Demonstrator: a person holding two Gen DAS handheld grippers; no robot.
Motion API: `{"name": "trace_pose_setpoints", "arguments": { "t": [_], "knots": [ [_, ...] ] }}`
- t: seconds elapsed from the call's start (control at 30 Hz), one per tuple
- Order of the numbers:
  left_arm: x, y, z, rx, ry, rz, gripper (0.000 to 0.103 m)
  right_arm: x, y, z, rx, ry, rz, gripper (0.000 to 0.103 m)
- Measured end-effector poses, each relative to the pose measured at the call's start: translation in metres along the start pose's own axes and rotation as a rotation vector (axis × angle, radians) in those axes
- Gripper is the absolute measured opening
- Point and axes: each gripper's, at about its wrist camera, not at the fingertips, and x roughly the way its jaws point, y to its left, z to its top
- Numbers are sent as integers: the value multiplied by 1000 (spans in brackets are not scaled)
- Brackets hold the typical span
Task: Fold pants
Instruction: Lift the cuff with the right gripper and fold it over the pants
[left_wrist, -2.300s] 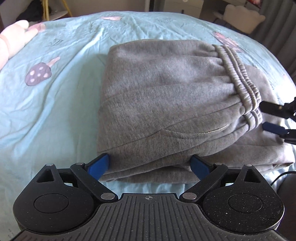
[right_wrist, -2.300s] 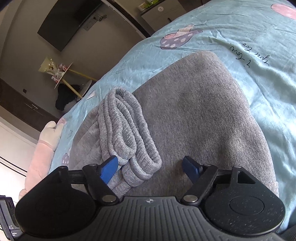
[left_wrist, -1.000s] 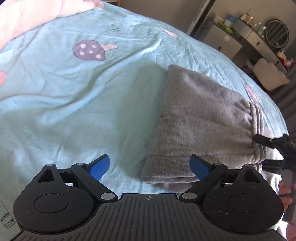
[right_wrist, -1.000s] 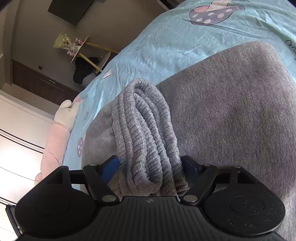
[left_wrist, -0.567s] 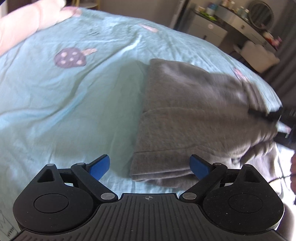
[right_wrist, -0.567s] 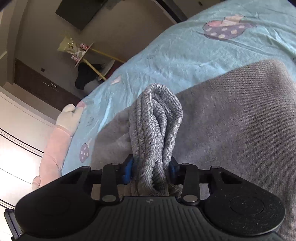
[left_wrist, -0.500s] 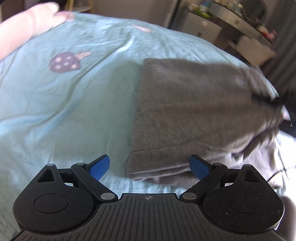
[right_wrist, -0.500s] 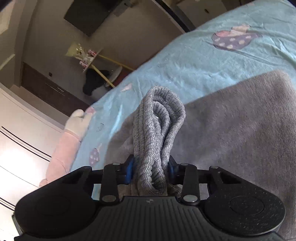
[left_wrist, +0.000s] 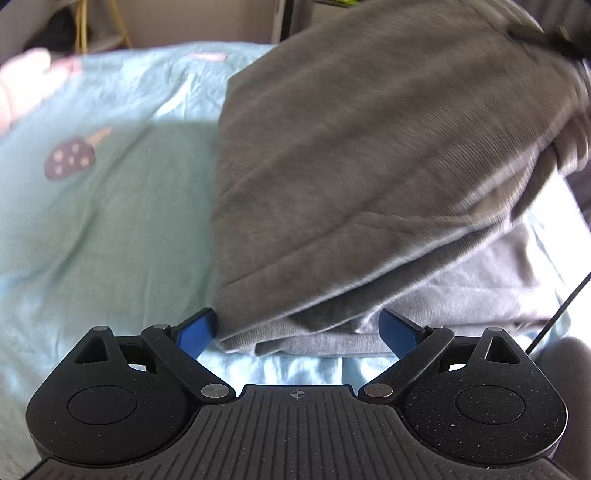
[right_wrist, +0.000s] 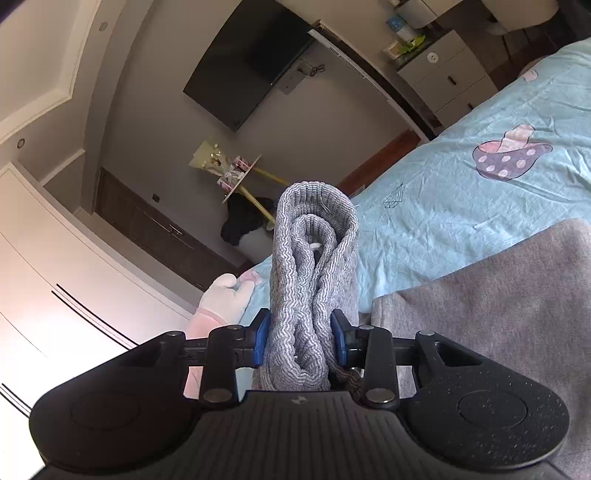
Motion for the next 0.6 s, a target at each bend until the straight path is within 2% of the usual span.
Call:
{"name": "trace_pose_setpoints", "arguments": {
  "t": [0.1, 0.23, 0.37, 0.4, 0.43, 0.53, 0.6],
  "knots": [
    [2, -15, -3, 78, -22, 59, 98, -1, 6, -1, -12, 4, 1, 34],
    [8, -11, 1, 23, -4, 62, 98, 3, 11, -3, -16, 9, 11, 34],
    [23, 3, 10, -65, 46, 135, 99, 1, 17, -7, -33, 0, 13, 34],
    [25, 7, 11, -96, 52, 146, 95, -1, 17, -8, -34, -7, 12, 34],
    [24, 12, 13, -128, 48, 151, 86, -3, 16, -7, -26, -13, 14, 34],
    [22, 22, 12, -187, 48, 179, 67, -14, 11, -6, -10, -34, 10, 34],
    [19, 26, 10, -206, 45, 135, 67, -25, 5, -5, -1, -54, 3, 34]
  ]
}}
